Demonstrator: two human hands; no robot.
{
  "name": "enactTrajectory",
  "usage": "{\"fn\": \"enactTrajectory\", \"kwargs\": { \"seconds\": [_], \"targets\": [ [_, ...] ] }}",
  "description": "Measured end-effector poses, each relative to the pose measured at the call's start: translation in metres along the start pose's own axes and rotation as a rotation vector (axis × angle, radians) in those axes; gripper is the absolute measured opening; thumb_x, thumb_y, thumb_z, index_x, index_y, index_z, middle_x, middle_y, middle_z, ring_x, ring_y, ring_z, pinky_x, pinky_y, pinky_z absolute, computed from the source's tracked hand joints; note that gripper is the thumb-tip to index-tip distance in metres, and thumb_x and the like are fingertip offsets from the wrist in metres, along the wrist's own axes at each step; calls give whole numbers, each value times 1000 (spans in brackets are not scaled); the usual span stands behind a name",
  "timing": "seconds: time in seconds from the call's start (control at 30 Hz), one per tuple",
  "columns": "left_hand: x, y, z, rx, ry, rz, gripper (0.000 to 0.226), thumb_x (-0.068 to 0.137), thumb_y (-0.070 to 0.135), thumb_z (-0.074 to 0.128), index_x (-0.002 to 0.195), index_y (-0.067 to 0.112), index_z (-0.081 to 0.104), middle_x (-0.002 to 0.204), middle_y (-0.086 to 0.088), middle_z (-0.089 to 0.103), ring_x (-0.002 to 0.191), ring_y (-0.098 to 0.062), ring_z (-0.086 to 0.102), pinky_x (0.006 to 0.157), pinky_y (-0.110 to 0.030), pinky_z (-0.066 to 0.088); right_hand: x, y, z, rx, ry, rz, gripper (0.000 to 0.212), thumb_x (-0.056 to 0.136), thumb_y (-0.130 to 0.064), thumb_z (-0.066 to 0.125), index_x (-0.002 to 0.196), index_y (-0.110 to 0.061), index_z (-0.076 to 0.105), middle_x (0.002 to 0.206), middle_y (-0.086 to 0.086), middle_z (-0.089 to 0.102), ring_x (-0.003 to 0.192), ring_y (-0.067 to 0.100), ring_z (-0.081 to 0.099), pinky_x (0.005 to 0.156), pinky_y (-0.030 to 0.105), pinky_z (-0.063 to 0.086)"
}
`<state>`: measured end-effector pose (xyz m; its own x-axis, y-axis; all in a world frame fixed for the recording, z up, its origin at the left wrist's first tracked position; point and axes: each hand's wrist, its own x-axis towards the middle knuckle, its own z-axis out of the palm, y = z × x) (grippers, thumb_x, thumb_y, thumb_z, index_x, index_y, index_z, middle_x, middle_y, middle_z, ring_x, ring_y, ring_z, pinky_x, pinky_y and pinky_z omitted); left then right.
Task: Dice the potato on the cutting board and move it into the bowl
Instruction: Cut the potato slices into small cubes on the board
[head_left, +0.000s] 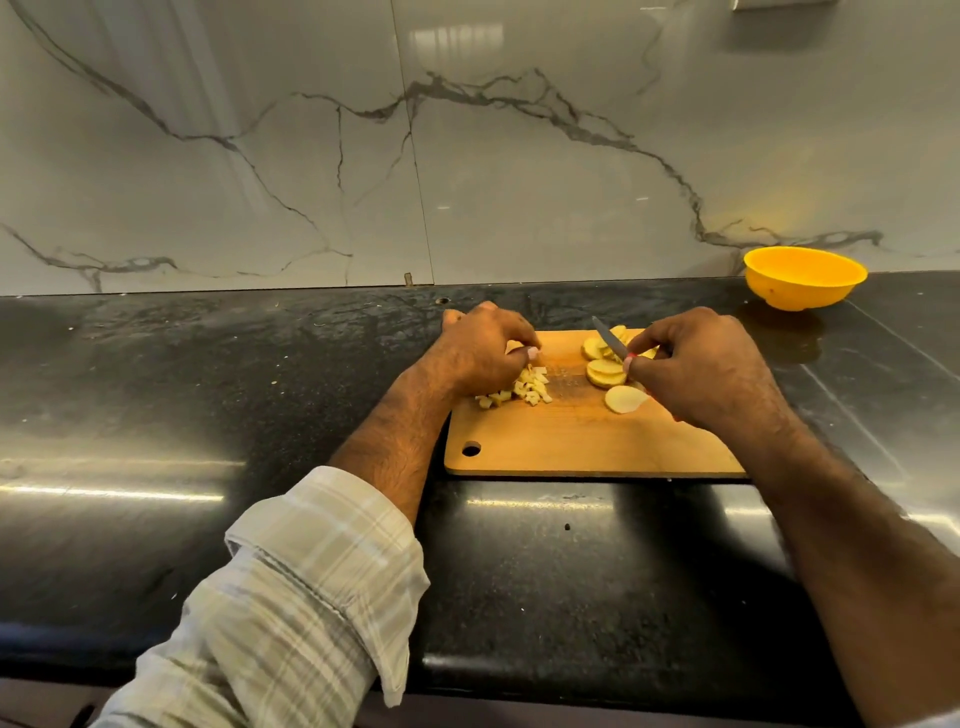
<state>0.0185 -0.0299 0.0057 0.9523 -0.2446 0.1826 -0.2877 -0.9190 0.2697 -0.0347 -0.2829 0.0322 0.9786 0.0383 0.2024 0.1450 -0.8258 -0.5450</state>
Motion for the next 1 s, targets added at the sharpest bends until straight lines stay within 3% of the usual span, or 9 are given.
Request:
{"fn": "enactTrajectory", "kwargs": {
  "seconds": [0.17,0.27,0.47,0.63,0.87,1.0],
  "targets": [
    [-2,2,-4,75,30,-46,38,104,57,52,120,32,76,135,13,67,141,-15,45,119,-72,10,-2,-2,1,7,-16,-25,19,96,-34,74,113,-26,79,95,-1,71,73,16,68,62,38,65],
    [-6,21,0,-1,65,-3,32,98,60,61,111,35,75,131,13,65,138,-15,42,119,-66,13,1,2,-1,11,31,4,21,95,-34,74,113,-25,78,94,0,71,67,16,70,58,38,64],
    [-7,71,20,10,36,46,42,88,73,65,83,31,68,95,18,64,113,-9,45,114,-59,20,5,9,-2,-38,109,59,23,91,-40,75,111,-29,78,97,3,73,62,16,70,62,38,64],
    [-8,78,22,-3,6,17,47,83,77,68,81,30,67,88,19,63,113,-11,50,117,-60,16,8,12,-3,-42,116,64,24,90,-42,74,111,-31,77,98,3,74,62,16,70,62,38,65],
    [-7,75,16,-45,9,-1,28,87,58,76,85,31,69,89,17,66,105,-8,55,113,-59,23,9,11,-2,-40,96,71,23,91,-39,74,112,-31,77,96,3,73,61,16,70,61,37,65],
    [-7,85,21,-36,-13,-5,34,85,64,75,87,31,72,90,18,68,107,-7,57,114,-57,20,8,10,-2,-36,92,77,25,92,-39,75,114,-29,77,101,5,74,63,16,70,65,39,65]
  ]
}}
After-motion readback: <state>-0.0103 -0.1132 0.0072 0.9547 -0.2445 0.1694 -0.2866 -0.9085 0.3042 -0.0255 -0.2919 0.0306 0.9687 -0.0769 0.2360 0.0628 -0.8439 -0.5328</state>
